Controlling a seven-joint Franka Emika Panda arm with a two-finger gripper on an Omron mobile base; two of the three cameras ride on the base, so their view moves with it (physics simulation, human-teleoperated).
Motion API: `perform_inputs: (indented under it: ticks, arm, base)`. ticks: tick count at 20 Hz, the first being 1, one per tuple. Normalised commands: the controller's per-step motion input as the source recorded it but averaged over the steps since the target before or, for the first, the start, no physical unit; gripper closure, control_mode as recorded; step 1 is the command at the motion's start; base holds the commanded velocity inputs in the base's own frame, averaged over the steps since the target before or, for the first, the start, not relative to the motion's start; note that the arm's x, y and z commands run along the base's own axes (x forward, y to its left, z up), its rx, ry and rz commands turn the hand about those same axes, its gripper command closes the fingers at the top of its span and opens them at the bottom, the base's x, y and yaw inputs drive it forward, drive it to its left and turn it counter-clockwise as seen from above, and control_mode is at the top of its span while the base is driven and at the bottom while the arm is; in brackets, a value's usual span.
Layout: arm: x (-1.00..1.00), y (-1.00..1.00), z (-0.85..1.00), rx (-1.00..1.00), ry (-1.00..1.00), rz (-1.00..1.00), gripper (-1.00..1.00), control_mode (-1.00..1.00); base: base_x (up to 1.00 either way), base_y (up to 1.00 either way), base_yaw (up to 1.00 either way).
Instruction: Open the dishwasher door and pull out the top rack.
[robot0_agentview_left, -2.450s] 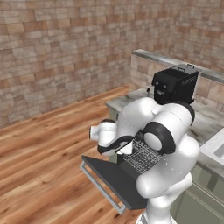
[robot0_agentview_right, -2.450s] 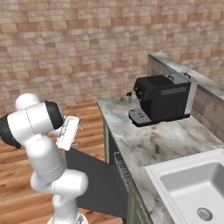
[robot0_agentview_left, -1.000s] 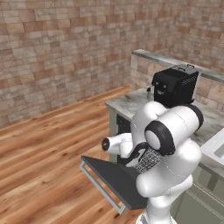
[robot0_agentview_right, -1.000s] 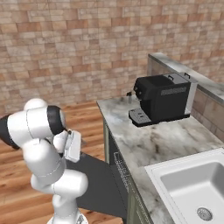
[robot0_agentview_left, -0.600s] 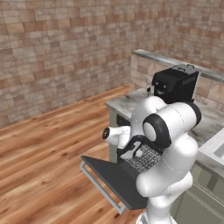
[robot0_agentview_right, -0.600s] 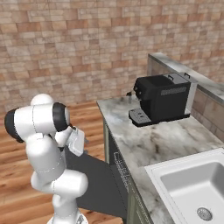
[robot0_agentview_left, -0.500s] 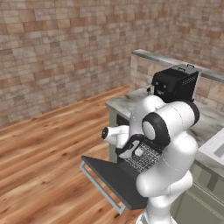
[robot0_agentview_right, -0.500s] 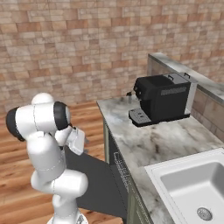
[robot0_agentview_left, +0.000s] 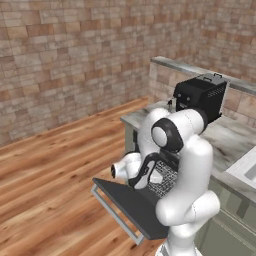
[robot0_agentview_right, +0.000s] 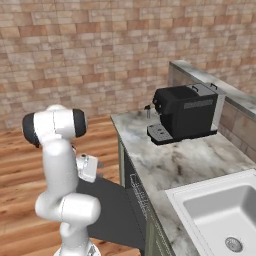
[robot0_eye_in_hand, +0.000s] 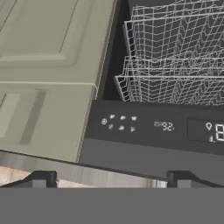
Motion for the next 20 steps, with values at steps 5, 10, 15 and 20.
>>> perform_inputs:
  ticks: [5,10,15,20]
  arm:
    - [0.08,0.00,-0.24,-0.19,0.00,0.00,-1.00,-1.00]
    - [0.23,-0.02,-0.14,-0.07,0.01,0.00,-1.00,-1.00]
    - [0.30,-0.13,-0.14,-0.01,0.06,0.00,-1.00,-1.00]
    - [0.34,-0.20,-0.23,-0.01,0.07,0.00,-1.00,-1.00]
  base:
    - [0.00,0.00,0.00]
    - [0.00,0.00,0.00]
    - [0.00,0.00,0.00]
    - [0.00,0.00,0.00]
